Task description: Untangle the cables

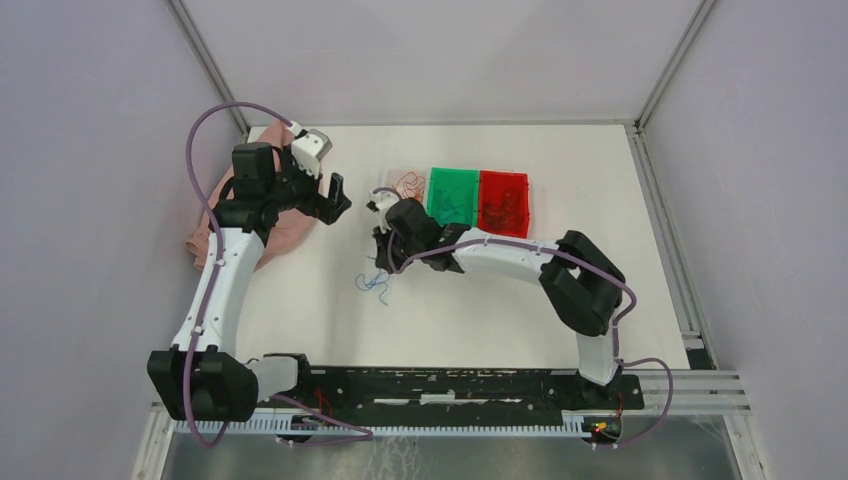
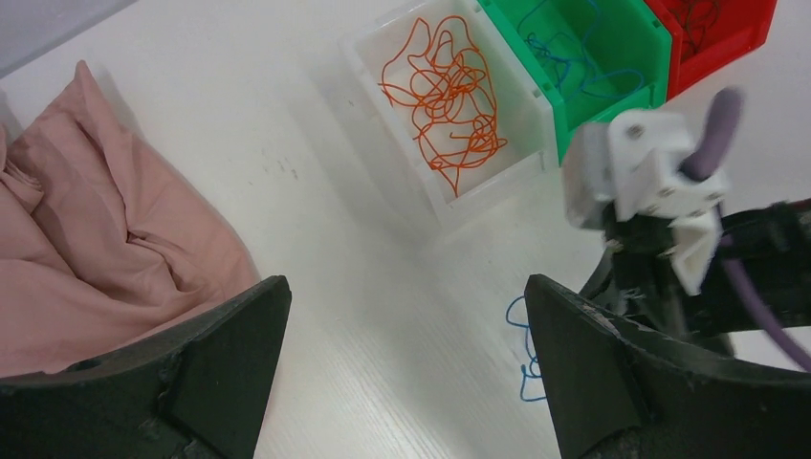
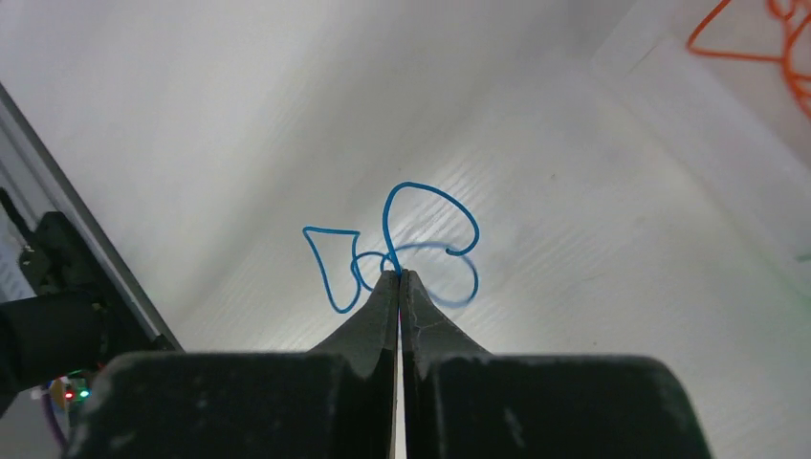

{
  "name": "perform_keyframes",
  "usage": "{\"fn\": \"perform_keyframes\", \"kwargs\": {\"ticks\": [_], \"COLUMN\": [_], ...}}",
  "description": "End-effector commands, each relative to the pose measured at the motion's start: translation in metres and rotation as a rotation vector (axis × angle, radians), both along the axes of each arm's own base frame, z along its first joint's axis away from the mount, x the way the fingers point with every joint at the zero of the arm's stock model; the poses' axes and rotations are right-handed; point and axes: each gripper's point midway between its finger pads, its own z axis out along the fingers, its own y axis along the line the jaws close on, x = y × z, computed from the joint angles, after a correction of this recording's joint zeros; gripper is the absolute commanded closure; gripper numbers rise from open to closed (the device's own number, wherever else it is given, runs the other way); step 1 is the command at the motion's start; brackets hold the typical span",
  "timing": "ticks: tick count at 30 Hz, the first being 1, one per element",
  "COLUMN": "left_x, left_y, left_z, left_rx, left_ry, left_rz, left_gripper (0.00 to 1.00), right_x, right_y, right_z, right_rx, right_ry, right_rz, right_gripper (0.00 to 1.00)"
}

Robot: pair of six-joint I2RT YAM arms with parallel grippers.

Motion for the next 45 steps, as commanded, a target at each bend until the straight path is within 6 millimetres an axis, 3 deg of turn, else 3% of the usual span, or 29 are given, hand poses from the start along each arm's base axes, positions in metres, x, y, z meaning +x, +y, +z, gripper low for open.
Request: {"fn": "perform_keyframes", "kwargs": {"ticks": [1, 5, 10, 14, 17, 23, 30, 31, 33, 36, 40, 44, 45], "left_x": [0.006, 0.009, 0.010, 0.009, 0.011, 0.009, 0.008, 0.009, 0.010, 0.013, 0.016, 0.018, 0.020], "left_y": [0.008, 0.008, 0.002, 0.003, 0.004, -0.002, -0.001, 0.001, 0.002, 0.006, 0.010, 0.009, 0.009], "left_z": [0.020, 0.018, 0.010, 0.003, 0.004, 0.006, -0.001, -0.002, -0.003, -0.009, -0.016, -0.017, -0.020], "left_rx": [0.048, 0.022, -0.043, -0.049, -0.058, -0.093, -0.082, -0.080, -0.077, -0.075, -0.060, -0.072, -0.076], "left_ry": [-0.107, -0.084, -0.043, -0.024, -0.024, -0.017, -0.009, -0.009, -0.010, 0.005, 0.018, -0.002, -0.010], "left_rz": [0.006, 0.037, 0.049, 0.056, 0.074, 0.060, 0.065, 0.071, 0.083, 0.119, 0.132, 0.134, 0.141], "left_gripper": [0.01, 0.01, 0.01, 0.01, 0.01, 0.01, 0.01, 0.01, 0.01, 0.01, 0.01, 0.01, 0.01], "right_x": [0.016, 0.052, 0.104, 0.145, 0.171, 0.208, 0.227, 0.227, 0.225, 0.219, 0.211, 0.200, 0.197], "right_y": [-0.007, -0.052, -0.122, -0.169, -0.192, -0.198, -0.193, -0.194, -0.192, -0.186, -0.186, -0.211, -0.224], "right_z": [0.105, 0.167, 0.211, 0.212, 0.199, 0.160, 0.102, 0.095, 0.086, 0.091, 0.115, 0.140, 0.151], "right_rx": [0.183, 0.229, 0.161, 0.056, -0.007, -0.096, -0.210, -0.223, -0.221, -0.193, -0.171, -0.172, -0.153], "right_ry": [-0.114, -0.209, -0.362, -0.440, -0.461, -0.439, -0.381, -0.375, -0.357, -0.349, -0.354, -0.402, -0.422], "right_rz": [-0.018, -0.116, -0.281, -0.408, -0.487, -0.537, -0.524, -0.531, -0.530, -0.516, -0.503, -0.574, -0.622], "right_gripper": [1.00, 1.00, 1.00, 1.00, 1.00, 1.00, 0.99, 0.95, 0.77, 0.65, 0.50, 0.37, 0.26]}}
